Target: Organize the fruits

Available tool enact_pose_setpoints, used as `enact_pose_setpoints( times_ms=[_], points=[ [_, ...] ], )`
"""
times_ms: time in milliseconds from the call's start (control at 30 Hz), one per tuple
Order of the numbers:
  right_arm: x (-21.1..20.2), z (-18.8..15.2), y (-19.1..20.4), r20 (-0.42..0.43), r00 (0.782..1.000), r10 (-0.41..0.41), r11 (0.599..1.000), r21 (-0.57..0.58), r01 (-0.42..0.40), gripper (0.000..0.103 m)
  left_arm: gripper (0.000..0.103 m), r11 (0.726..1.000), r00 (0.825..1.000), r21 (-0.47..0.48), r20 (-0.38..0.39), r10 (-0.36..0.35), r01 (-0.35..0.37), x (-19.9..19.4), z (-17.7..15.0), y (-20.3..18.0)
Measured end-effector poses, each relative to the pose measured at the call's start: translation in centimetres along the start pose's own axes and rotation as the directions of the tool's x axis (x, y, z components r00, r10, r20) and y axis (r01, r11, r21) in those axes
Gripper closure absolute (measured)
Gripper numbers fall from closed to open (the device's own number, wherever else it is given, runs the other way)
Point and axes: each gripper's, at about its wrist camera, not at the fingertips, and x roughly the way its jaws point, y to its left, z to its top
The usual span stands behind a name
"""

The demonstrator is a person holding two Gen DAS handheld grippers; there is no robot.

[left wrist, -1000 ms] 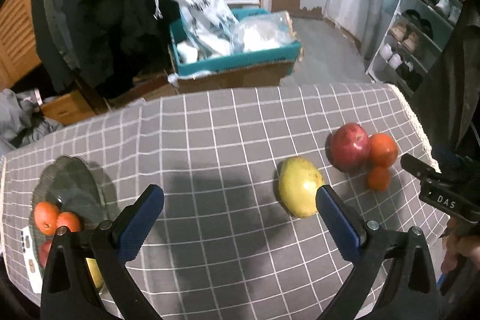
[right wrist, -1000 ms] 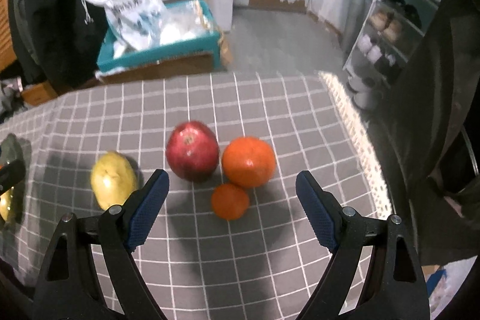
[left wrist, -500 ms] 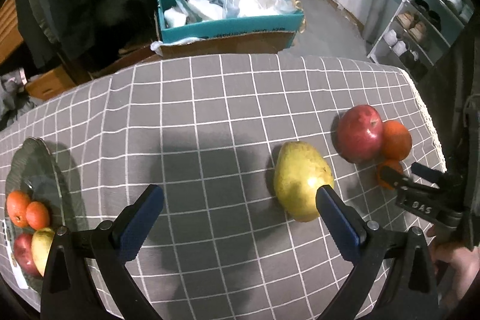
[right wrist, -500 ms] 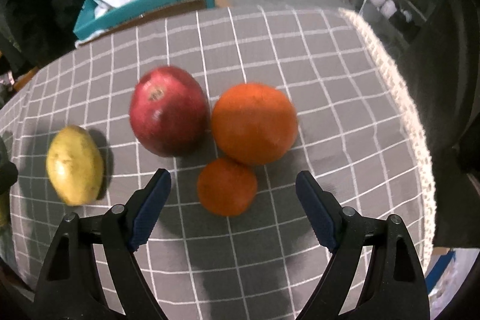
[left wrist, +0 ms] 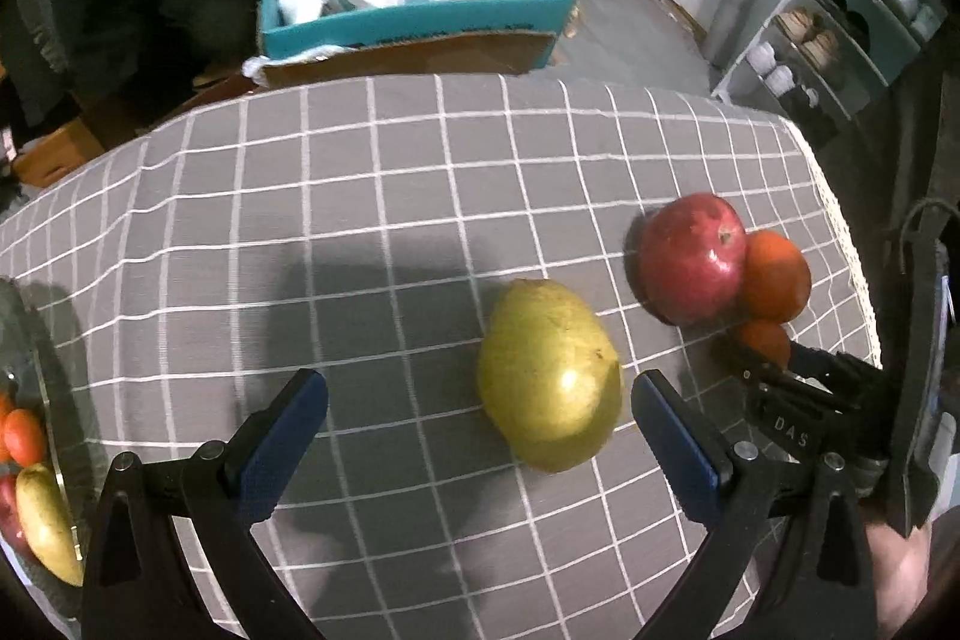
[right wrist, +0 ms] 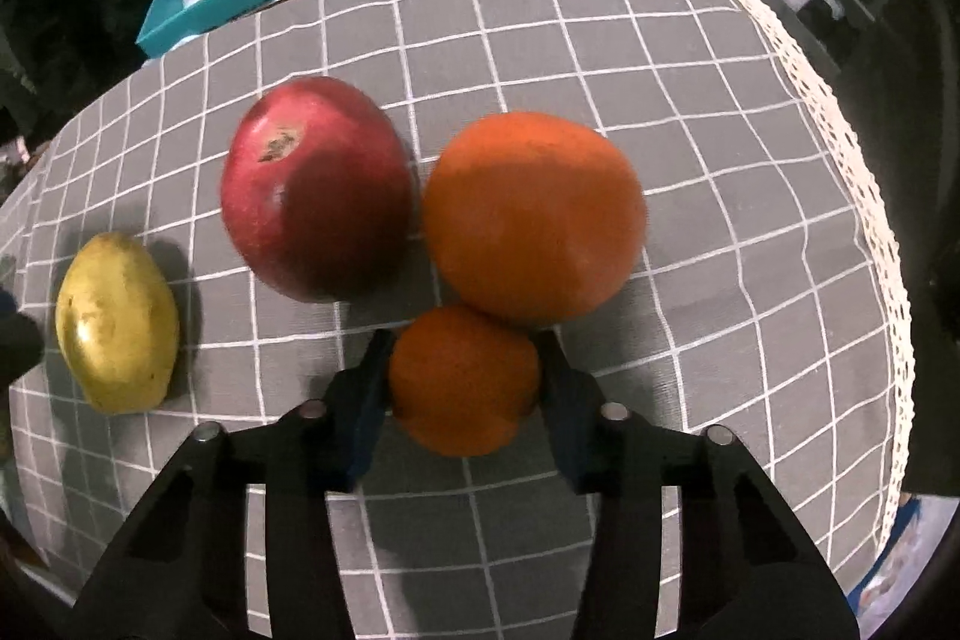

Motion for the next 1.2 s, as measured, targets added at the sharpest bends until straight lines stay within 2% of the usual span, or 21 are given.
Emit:
enact_pose_setpoints(
  times_ms=[200,433,467,533,700,1000,1200],
  points=[
    [-0.9,-0.3,0.1,0.016,1.000,-0.023,1.000,-0.001,0.023,0.059,0.001,0.999,0.999,0.034,-0.044,0.001,0.000,2.0,-0.6,-1.4],
    [-2.7,-0.3,-0.1,0.058,0.998,-0.034,0.999,0.008,0.034,0.059,0.003,1.000,0.999,0.029,-0.053,-0.009,0.010,3.0,-0.4,-1.8],
    [-2.8,-0.3,-0.1,0.061,0.997,-0.037,0.999,0.006,0.036,0.059,0.005,1.000,0.999,0.030,-0.054,-0.009,0.011,3.1,-0.4,-1.8],
    [-3.0,-0.4,-0.1,0.066,0.997,-0.039,0.999,0.006,0.039,0.059,0.020,0.999,0.998,0.032,-0.068,-0.010,0.012,3.5,-0.4,-1.9],
    [-3.1,-0.5,0.2,0.069,0.997,-0.044,0.999,0.005,0.043,0.059,0.038,0.997,0.995,0.030,-0.067,-0.074,0.077,3.5,-0.8,-2.0],
    [-3.9,-0.6,0.7,0.096,0.994,-0.054,0.998,-0.017,0.055,0.059,0.039,0.996,0.998,0.081,-0.047,-0.035,0.039,2.7,-1.4,-2.6],
    [-4.9,-0.5,1.1,0.125,0.990,-0.065,0.997,-0.037,0.070,0.059,0.039,0.996,1.000,0.091,-0.005,-0.019,0.020,1.2,-1.3,-2.5]
  ],
)
